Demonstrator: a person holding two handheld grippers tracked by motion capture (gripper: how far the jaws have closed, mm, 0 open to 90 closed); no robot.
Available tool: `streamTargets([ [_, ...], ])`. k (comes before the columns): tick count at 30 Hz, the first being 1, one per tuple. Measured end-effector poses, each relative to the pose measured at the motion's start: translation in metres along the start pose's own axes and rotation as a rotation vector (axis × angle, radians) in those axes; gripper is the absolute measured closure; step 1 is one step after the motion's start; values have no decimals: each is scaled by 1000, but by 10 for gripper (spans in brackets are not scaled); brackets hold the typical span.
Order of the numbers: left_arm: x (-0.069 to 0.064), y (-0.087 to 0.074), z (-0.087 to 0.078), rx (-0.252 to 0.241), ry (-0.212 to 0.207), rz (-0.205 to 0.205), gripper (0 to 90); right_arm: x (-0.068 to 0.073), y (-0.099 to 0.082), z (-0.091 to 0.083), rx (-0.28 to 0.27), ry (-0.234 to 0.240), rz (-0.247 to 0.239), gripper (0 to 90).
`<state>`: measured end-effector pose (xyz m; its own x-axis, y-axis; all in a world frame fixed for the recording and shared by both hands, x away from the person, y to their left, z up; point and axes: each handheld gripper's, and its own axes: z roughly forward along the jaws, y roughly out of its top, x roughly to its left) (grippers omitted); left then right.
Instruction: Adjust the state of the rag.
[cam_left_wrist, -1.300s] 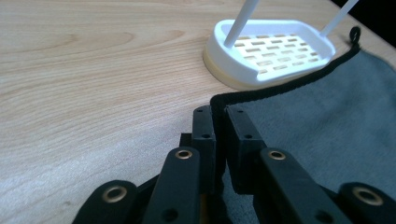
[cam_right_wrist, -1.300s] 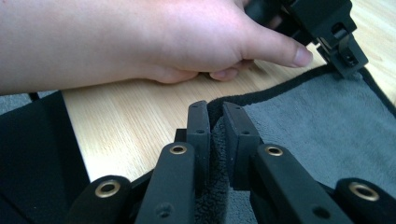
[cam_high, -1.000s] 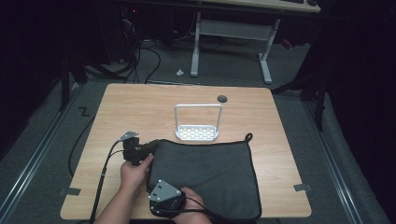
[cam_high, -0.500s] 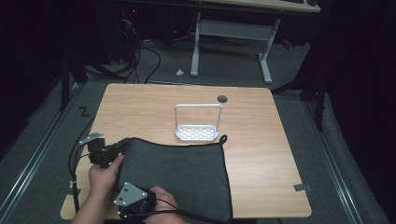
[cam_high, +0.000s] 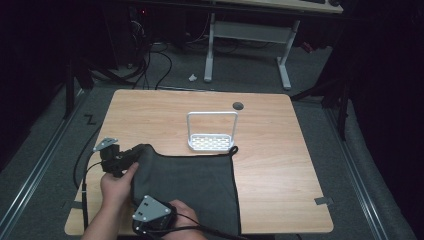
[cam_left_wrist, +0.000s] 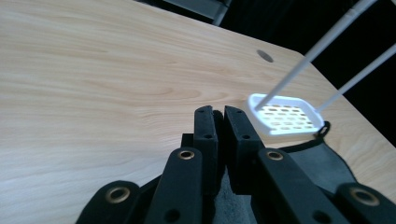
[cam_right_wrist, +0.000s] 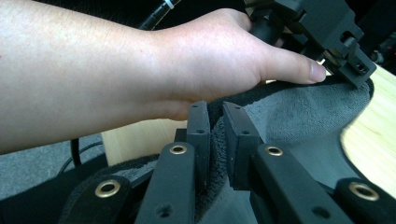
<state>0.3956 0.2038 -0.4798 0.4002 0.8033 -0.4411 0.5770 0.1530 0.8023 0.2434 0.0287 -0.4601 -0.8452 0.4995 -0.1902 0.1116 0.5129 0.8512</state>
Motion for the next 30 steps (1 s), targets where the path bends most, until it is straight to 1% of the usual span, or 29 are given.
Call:
streamTargets([
  [4,-17,0,14,10,1,-1,839,-10,-15,-19,-2,-34,19,825],
  [5,-21,0,17,17,-4,1,839,-13,-19,-24,1,-42,27,826],
  [7,-30,-1,23,12,-14,7,839,-18,-28,-34,5,-59,33,825],
  [8,-35,-1,27,21,-15,10,839,-21,-32,-38,8,-68,36,825],
  [11,-53,-4,39,44,-18,44,839,-28,-47,-53,18,-93,54,825],
  [14,-72,-6,53,55,-28,56,838,-35,-63,-68,31,-120,81,824],
  [16,-85,-7,63,65,-34,73,838,-40,-73,-78,37,-138,101,824],
  [17,-91,-8,67,75,-34,86,839,-42,-77,-83,42,-146,110,824],
  [20,-111,-11,81,86,-52,99,838,-50,-88,-99,47,-171,130,823],
  [25,-134,-15,99,108,-65,109,836,-58,-106,-119,69,-209,147,822],
  [30,-149,-19,115,139,-66,122,833,-65,-125,-134,108,-231,181,818],
])
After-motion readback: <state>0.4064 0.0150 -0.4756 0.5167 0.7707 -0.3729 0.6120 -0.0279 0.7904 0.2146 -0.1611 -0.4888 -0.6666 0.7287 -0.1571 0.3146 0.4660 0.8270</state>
